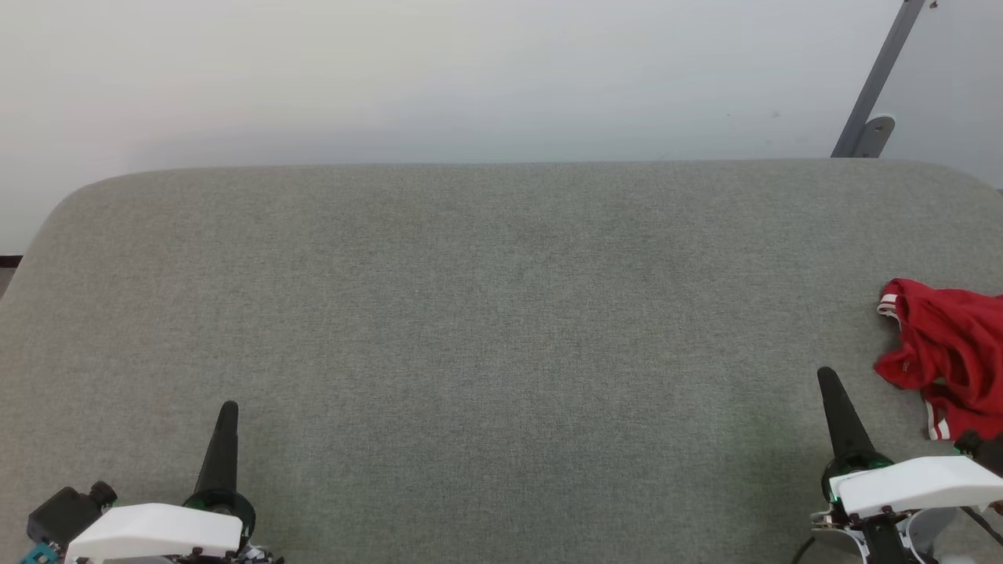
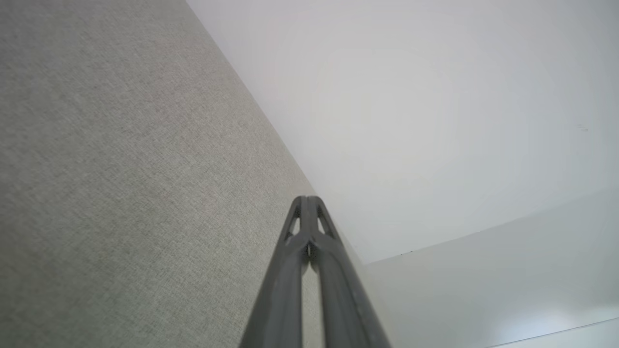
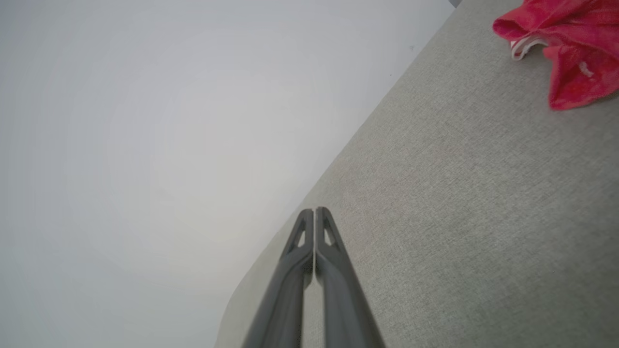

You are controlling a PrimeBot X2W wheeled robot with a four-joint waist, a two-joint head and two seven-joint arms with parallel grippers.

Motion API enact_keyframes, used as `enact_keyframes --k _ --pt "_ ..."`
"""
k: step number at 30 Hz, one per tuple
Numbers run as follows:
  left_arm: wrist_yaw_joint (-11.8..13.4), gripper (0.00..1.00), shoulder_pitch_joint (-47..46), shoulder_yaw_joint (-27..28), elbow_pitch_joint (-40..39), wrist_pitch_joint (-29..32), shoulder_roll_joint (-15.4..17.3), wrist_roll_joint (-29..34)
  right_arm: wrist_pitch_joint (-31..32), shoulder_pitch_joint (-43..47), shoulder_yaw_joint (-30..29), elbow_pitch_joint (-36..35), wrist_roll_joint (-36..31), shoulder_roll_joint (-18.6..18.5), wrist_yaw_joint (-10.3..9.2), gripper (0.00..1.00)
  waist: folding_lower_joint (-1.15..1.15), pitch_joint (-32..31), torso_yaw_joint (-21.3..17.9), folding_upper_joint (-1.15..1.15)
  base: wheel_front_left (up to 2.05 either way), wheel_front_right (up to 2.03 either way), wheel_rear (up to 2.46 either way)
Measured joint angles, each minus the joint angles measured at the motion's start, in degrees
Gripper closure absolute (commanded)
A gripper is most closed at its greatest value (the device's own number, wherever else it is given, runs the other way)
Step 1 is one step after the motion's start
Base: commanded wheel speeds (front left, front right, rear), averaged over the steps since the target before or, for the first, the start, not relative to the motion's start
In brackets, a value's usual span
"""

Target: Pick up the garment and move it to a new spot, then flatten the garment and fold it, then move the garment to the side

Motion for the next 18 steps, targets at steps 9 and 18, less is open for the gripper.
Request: enact_keyframes --k 9,18 --pt "0.0 1.0 -1.1 0.4 0.4 1.3 -0.5 -3.9 0.7 -0.8 -0.1 0.3 4.8 0.0 0.0 1.0 0.0 -0.1 -0.2 0.0 0.0 0.0 0.0" --pt "0.0 1.0 -2.1 0.9 0.8 2.6 -1.3 -7.9 1.4 -1.2 -0.1 0.8 9.8 0.1 -0.01 1.0 0.0 -0.1 -0.5 0.0 0.0 0.0 0.0"
